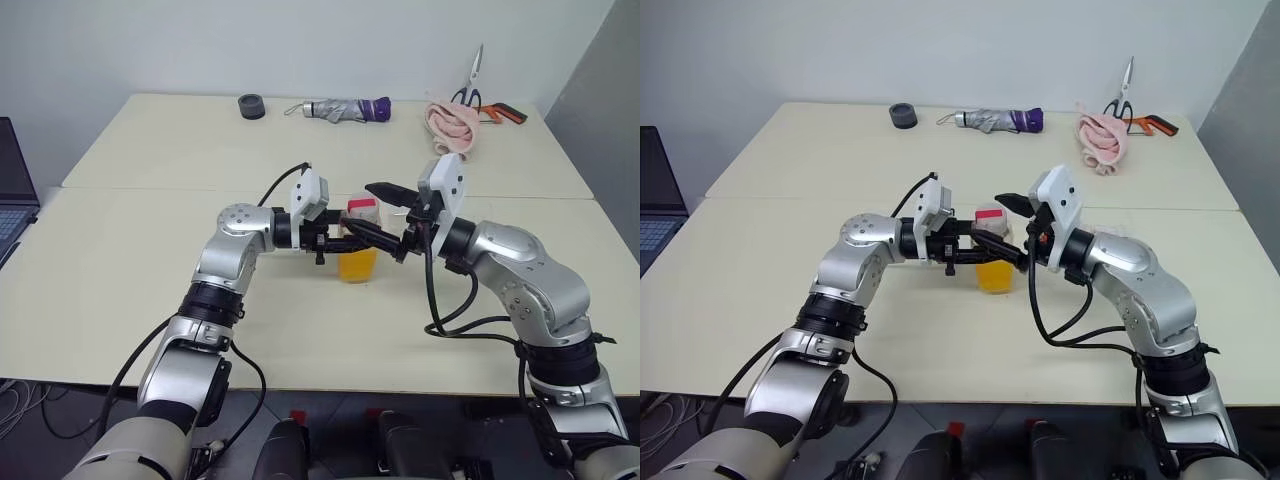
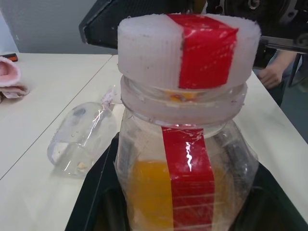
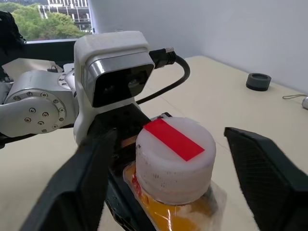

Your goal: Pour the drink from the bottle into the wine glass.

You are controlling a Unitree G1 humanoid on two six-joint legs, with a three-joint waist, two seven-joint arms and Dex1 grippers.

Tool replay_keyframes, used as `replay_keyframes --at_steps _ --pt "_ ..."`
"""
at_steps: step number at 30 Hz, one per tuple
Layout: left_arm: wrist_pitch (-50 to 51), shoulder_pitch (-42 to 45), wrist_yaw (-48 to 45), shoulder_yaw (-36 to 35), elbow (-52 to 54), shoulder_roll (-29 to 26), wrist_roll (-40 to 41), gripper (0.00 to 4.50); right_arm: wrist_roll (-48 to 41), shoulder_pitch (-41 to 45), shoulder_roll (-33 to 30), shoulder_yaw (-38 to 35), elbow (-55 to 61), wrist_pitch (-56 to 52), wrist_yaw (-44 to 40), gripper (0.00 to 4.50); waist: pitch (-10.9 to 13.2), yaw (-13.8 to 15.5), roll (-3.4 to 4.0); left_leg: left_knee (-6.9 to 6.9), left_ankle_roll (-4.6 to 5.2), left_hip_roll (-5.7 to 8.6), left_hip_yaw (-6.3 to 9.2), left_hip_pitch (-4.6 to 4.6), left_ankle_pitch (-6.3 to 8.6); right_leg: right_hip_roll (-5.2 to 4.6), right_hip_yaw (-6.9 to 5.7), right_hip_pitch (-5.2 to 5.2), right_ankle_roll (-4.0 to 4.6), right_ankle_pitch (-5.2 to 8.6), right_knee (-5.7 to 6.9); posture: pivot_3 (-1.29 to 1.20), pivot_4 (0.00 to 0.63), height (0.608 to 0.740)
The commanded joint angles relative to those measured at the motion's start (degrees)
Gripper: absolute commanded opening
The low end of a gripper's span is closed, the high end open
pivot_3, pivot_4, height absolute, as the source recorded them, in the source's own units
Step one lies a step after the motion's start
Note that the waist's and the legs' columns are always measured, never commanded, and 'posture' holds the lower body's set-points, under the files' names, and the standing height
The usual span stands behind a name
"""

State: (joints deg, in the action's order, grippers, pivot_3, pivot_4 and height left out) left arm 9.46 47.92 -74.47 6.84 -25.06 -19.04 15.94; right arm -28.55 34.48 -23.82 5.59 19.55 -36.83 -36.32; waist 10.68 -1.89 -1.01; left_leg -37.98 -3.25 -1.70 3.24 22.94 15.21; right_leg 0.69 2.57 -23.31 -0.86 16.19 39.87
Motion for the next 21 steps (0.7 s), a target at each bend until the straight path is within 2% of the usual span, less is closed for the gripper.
replay_keyframes --at_steps 1,3,5,11,16,21 --pt "-1.4 1.4 -0.1 -0.8 2.5 -0.1 1.1 1.82 -0.1 1.3 0.6 -0.7 0.7 1.4 -0.5 2.55 0.0 0.0 0.0 0.0 0.0 0.0 0.0 0.0 0.0 0.0 0.0 0.0 0.0 0.0 0.0 0.0 0.15 0.74" --pt "-1.4 1.4 -0.1 -0.8 2.5 -0.1 1.1 1.82 -0.1 1.3 0.8 -0.8 0.8 1.5 -0.4 1.87 0.0 0.0 0.0 0.0 0.0 0.0 0.0 0.01 0.0 0.0 0.0 0.0 0.0 0.0 0.0 0.0 0.15 0.74" --pt "-1.4 1.4 0.0 -0.8 2.6 -0.1 1.1 1.82 0.3 1.3 0.6 -0.5 1.0 1.9 -0.6 1.82 0.0 0.0 0.0 0.0 0.0 0.0 0.0 0.01 0.0 0.0 0.0 0.0 0.0 0.0 0.0 0.0 0.15 0.74" --pt "-1.2 1.1 0.1 -0.8 2.9 -0.1 1.1 1.82 8.9 0.1 -2.4 3.5 2.2 10.9 -2.0 1.78 0.0 0.0 0.01 0.0 0.0 0.0 0.0 0.01 0.0 0.0 -0.01 0.0 -0.01 0.0 -0.02 0.0 0.15 0.74" --pt "-1.1 0.9 0.2 -0.8 3.2 0.1 1.1 1.82 0.2 -1.4 2.0 -2.4 2.6 5.0 0.5 1.74 0.0 0.0 0.0 0.01 0.0 -0.01 0.0 0.0 0.0 0.0 0.0 0.0 0.0 0.0 0.0 0.0 0.15 0.74" --pt "-1.0 0.5 0.6 -0.9 3.7 0.0 1.1 1.82 -6.9 -2.4 1.7 -9.6 5.7 0.2 2.8 1.74 0.0 0.1 0.01 0.0 0.0 0.0 0.0 0.01 0.0 -0.02 -0.01 0.0 0.0 0.0 0.0 0.0 0.15 0.74"
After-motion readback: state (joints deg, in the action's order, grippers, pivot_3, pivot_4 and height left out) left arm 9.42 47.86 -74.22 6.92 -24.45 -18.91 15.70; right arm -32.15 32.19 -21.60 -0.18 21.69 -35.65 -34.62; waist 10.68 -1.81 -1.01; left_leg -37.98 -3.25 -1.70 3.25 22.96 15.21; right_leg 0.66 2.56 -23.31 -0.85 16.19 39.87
